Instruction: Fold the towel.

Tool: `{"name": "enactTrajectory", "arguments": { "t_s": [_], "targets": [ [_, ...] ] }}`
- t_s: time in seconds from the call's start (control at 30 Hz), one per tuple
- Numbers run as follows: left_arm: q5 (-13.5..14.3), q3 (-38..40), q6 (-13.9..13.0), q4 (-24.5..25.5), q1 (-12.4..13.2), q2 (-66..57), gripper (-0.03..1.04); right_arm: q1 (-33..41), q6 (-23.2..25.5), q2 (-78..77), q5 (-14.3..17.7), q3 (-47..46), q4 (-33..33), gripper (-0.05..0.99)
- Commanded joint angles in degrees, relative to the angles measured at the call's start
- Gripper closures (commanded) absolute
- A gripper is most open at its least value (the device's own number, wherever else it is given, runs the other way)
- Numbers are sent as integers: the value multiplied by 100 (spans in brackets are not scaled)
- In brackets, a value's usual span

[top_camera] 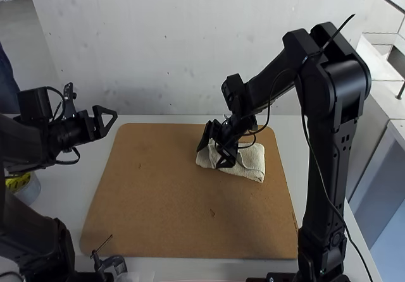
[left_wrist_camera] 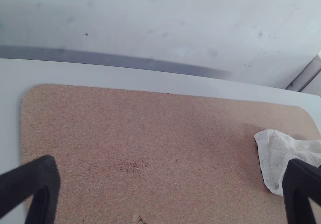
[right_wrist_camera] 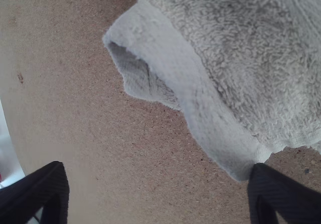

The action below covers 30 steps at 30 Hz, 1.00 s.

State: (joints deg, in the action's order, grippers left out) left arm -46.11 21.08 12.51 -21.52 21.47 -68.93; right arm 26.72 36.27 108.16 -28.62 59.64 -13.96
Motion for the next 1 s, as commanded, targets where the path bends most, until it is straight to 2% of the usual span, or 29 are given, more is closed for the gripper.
{"name": "enactTrajectory", "arguments": {
  "t_s": [0.0,0.2,0.27,0.43,0.47,0.5,0.73,0.97],
  "targets": [
    [-74,-60,-47,-54,85,55,0,-150,82,3,-56,-40,112,28],
    [-91,-69,-47,-54,103,20,0,-396,-59,337,-47,39,253,31],
    [-91,-60,-56,-54,76,11,0,-448,-112,408,-47,39,288,39],
    [-91,-78,-56,-72,59,-42,0,-448,-138,645,-56,83,367,39],
    [-91,-78,-56,-72,59,-68,0,-413,-138,698,-47,101,376,41],
    [-91,-87,-65,-81,50,-86,0,-404,-138,733,-56,118,411,49],
    [-91,-87,-144,-98,67,-183,0,-413,-112,847,-47,356,464,84],
    [-91,-78,-161,-107,76,-244,0,-299,3,786,-47,514,411,87]
  ]
}}
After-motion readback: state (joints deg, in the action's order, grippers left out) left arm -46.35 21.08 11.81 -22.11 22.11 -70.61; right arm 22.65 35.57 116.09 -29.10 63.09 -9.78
